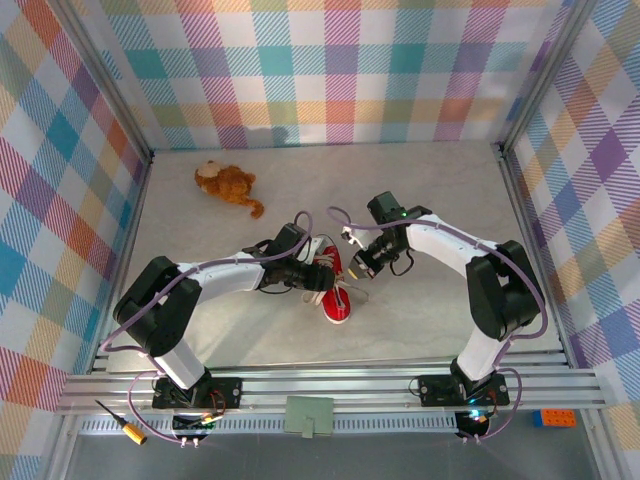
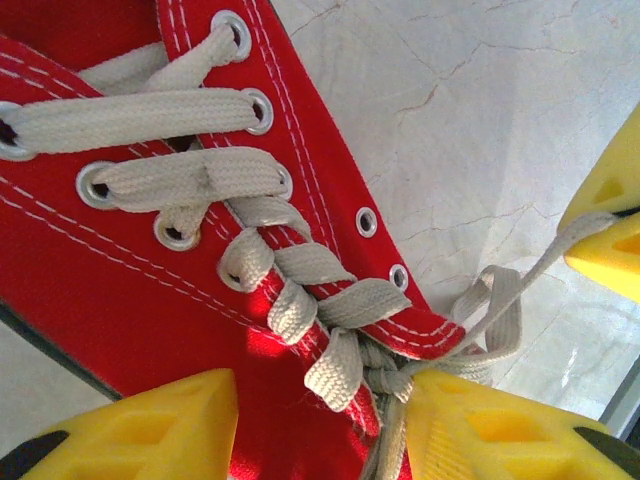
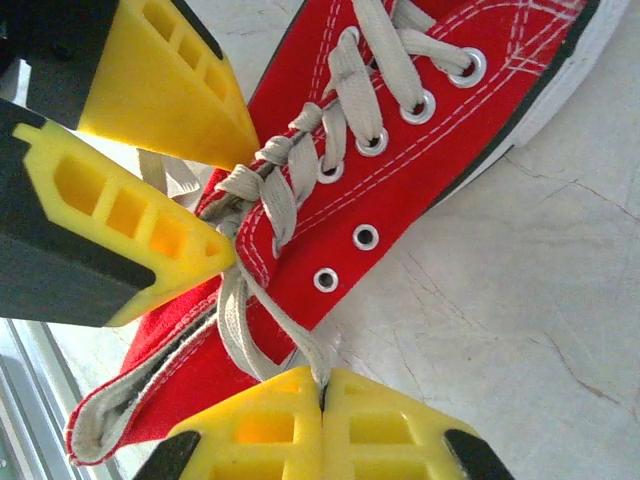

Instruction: Tie the shoes

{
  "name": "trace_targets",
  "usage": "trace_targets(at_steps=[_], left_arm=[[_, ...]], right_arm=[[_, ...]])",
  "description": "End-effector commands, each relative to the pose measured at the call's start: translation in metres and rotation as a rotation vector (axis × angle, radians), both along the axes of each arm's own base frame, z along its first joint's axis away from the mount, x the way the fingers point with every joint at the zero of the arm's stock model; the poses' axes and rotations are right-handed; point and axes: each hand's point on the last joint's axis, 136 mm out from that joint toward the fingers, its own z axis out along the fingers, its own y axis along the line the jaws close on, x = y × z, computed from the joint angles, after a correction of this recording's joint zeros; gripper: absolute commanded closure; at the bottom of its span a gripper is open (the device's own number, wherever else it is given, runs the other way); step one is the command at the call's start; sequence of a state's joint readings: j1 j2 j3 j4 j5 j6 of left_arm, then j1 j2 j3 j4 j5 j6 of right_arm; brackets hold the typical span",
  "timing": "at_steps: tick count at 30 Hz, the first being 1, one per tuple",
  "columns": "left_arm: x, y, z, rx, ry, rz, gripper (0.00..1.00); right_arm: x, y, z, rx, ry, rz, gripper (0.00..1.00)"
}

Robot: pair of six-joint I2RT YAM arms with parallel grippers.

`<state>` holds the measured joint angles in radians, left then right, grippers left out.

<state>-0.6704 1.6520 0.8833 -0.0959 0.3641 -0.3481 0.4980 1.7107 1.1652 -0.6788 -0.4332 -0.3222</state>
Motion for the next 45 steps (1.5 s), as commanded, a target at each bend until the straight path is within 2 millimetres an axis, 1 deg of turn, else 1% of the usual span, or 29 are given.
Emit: trace_targets(at_steps=[1,15,18,19,21,22,24,25,27,28,30,32,34,37,40,42,43,45], left_arm=[[-0.005,0.019,-0.013,0.069,0.02,0.044,0.54],[-0.007,0.023,-0.014,0.063,0.021,0.053,0.54],[-0.006,0.022,-0.013,0.059,0.018,0.054,0.53],[-0.007,0.022,-0.012,0.056,0.018,0.051,0.53],[-0.006,0.02,-0.006,0.043,0.006,0.043,0.5],[-0.006,0.019,-0.001,0.035,-0.004,0.036,0.48],[-0.004,0.018,0.016,0.02,-0.041,0.02,0.42],[-0.004,0.018,0.024,0.018,-0.056,0.012,0.4],[-0.004,0.02,0.043,0.02,-0.092,-0.011,0.3],[-0.004,0.021,0.049,0.026,-0.105,-0.019,0.27],[-0.009,0.03,0.061,0.043,-0.12,-0.031,0.25],[-0.013,0.037,0.07,0.045,-0.138,-0.039,0.25],[-0.019,0.047,0.074,0.058,-0.162,-0.045,0.26],[-0.037,0.059,0.067,0.065,-0.175,-0.072,0.33],[-0.053,0.065,0.048,0.051,-0.15,-0.093,0.39],[-0.059,0.061,0.037,0.024,-0.148,-0.103,0.44],[-0.058,0.057,0.035,0.008,-0.16,-0.108,0.45],[-0.059,0.053,0.023,-0.003,-0.155,-0.109,0.46]], right_arm=[[0.007,-0.01,0.013,-0.01,-0.038,-0.015,1.0],[0.014,-0.026,0.011,-0.041,-0.041,-0.054,1.0],[0.014,-0.026,0.01,-0.036,-0.033,-0.057,1.0],[0.014,-0.026,0.011,-0.03,-0.031,-0.056,0.97],[0.014,-0.021,0.016,-0.001,-0.035,-0.056,0.81],[0.014,-0.02,0.02,0.013,-0.042,-0.056,0.75],[0.016,-0.017,0.029,0.043,-0.078,-0.06,0.66],[0.016,-0.017,0.033,0.053,-0.091,-0.059,0.64],[0.018,-0.016,0.041,0.066,-0.12,-0.06,0.61],[0.019,-0.017,0.044,0.066,-0.131,-0.062,0.59],[0.02,-0.019,0.047,0.057,-0.15,-0.072,0.56],[0.021,-0.02,0.048,0.046,-0.158,-0.079,0.55],[0.021,-0.022,0.048,0.027,-0.165,-0.085,0.54],[0.015,-0.019,0.046,0.02,-0.17,-0.057,0.54],[0.004,-0.002,0.043,0.033,-0.17,0.012,0.55],[0.0,0.013,0.038,0.046,-0.15,0.047,0.55],[-0.002,0.021,0.037,0.06,-0.135,0.058,0.56],[-0.007,0.037,0.031,0.072,-0.103,0.082,0.56]])
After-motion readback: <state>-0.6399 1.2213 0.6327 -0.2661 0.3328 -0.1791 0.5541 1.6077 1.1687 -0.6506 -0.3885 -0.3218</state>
